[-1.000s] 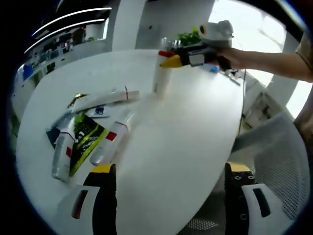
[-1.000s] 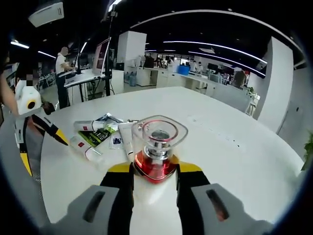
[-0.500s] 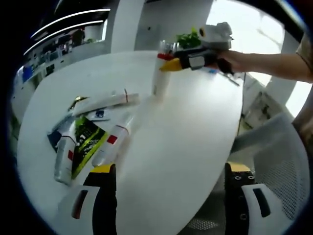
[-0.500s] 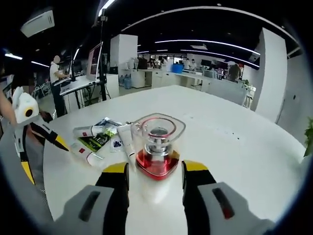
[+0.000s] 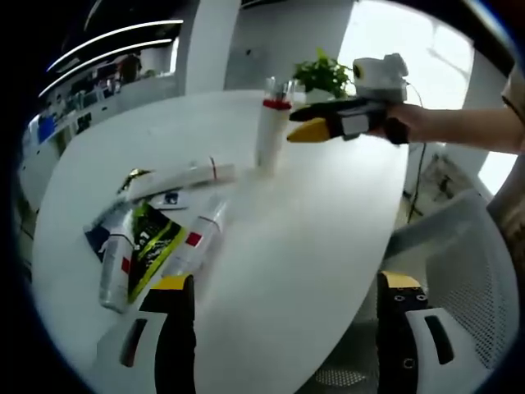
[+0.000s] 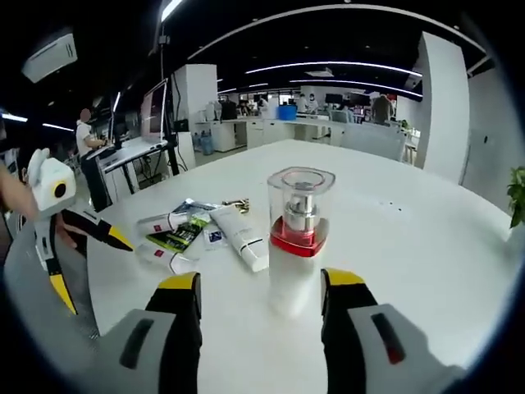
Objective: Arrange the skincare products in the storage area until every visible bottle or jar stands upright without overlapping.
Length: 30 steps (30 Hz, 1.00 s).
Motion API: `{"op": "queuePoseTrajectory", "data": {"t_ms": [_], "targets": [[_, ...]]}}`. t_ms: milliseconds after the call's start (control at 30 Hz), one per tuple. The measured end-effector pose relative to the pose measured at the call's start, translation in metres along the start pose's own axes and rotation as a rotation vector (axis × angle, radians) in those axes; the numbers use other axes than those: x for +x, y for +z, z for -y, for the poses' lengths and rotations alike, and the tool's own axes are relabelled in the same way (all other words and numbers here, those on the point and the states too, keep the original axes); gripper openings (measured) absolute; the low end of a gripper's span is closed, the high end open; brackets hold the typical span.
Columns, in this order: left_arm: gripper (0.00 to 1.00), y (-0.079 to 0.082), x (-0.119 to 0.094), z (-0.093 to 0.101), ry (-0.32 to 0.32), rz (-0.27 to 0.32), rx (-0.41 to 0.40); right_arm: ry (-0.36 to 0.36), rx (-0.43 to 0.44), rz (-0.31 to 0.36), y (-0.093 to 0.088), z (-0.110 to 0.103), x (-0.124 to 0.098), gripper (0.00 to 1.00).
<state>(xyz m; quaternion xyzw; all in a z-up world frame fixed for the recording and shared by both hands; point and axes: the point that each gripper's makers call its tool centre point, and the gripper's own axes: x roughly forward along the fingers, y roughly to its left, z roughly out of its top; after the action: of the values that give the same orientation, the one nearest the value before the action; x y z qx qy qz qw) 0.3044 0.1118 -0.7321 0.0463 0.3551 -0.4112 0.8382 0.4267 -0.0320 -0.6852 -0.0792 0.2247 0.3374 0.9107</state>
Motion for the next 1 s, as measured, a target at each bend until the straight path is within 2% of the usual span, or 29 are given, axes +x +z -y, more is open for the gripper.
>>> {"op": "queuePoseTrajectory", "data": {"t_ms": [233,467,867,1000], "targets": [[0.91,0.001,-0.008,-0.001,0.008,0.014,-0.004,-0.013,0.044,0.009,-0.005,-0.011,-0.013,0.69],[0.91,0.002,-0.018,-0.009,0.035,0.033,-0.013,-0.021,0.081,0.024,-0.008,-0.025,-0.028,0.73],[0.92,-0.001,-0.043,-0.025,0.099,0.066,-0.035,-0.027,0.098,0.058,-0.005,-0.054,-0.054,0.80],[0.92,-0.004,-0.053,-0.030,0.118,0.070,-0.037,-0.019,0.157,0.085,-0.004,-0.064,-0.063,0.83]]}}
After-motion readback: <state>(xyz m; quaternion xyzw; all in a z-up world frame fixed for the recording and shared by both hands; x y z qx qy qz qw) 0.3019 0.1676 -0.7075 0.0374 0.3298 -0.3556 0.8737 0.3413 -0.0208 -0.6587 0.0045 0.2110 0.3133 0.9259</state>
